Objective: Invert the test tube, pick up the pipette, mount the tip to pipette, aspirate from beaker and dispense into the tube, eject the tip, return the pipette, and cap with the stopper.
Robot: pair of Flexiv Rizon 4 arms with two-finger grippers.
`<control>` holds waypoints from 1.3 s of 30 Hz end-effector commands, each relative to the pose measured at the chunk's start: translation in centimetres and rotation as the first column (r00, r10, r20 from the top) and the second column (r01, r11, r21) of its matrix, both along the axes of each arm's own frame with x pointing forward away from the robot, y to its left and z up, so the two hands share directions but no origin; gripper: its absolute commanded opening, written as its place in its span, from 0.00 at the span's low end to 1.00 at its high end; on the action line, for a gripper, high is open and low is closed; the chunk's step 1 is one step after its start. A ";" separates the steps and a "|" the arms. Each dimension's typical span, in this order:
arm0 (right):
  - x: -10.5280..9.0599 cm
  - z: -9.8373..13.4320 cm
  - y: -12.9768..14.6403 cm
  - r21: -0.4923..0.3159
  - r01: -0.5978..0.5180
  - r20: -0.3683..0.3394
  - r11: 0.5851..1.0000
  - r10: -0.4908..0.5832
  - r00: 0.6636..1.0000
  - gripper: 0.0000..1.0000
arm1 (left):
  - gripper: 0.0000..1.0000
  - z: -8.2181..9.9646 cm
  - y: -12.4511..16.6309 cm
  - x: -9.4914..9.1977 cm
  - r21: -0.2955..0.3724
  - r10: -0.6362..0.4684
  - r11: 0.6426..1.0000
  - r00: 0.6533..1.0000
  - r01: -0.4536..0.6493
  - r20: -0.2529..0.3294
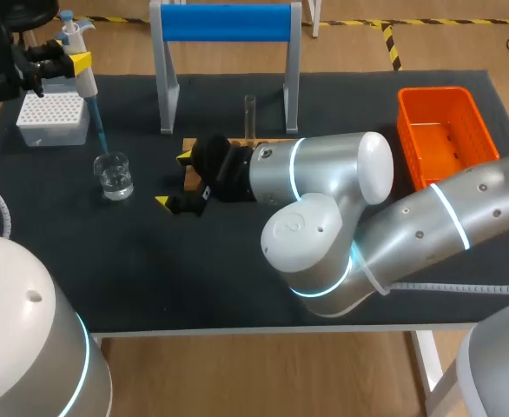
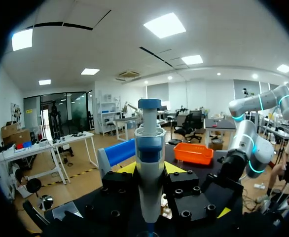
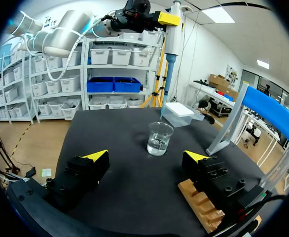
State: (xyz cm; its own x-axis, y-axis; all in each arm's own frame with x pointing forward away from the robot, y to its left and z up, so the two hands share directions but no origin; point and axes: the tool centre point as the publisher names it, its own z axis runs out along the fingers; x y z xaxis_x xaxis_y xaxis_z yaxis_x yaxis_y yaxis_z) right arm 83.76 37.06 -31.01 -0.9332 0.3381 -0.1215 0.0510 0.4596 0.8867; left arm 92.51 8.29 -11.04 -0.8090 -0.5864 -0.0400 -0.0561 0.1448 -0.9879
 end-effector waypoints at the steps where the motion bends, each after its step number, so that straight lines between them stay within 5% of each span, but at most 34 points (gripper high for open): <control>1: 0.1 0.0 -0.2 0.003 -0.006 -0.002 1.000 0.006 1.000 1.00 | 0.00 -0.9 -0.1 0.3 -0.011 0.006 1.000 1.000 -0.006 0.006; 39: 0.1 0.0 -0.2 0.003 -0.006 -0.002 1.000 0.006 1.000 1.00 | 0.00 -7.4 1.1 2.6 -0.043 0.002 0.999 1.000 -0.003 -0.015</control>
State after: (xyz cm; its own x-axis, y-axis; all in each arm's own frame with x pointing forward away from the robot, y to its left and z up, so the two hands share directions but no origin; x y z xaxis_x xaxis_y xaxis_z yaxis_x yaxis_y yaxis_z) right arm 83.78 37.01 -31.02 -0.9336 0.3372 -0.1215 0.0501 0.4585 0.8873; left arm 94.78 9.40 -18.07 -0.8049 -0.5934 -0.0024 -0.0736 0.1039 -0.9919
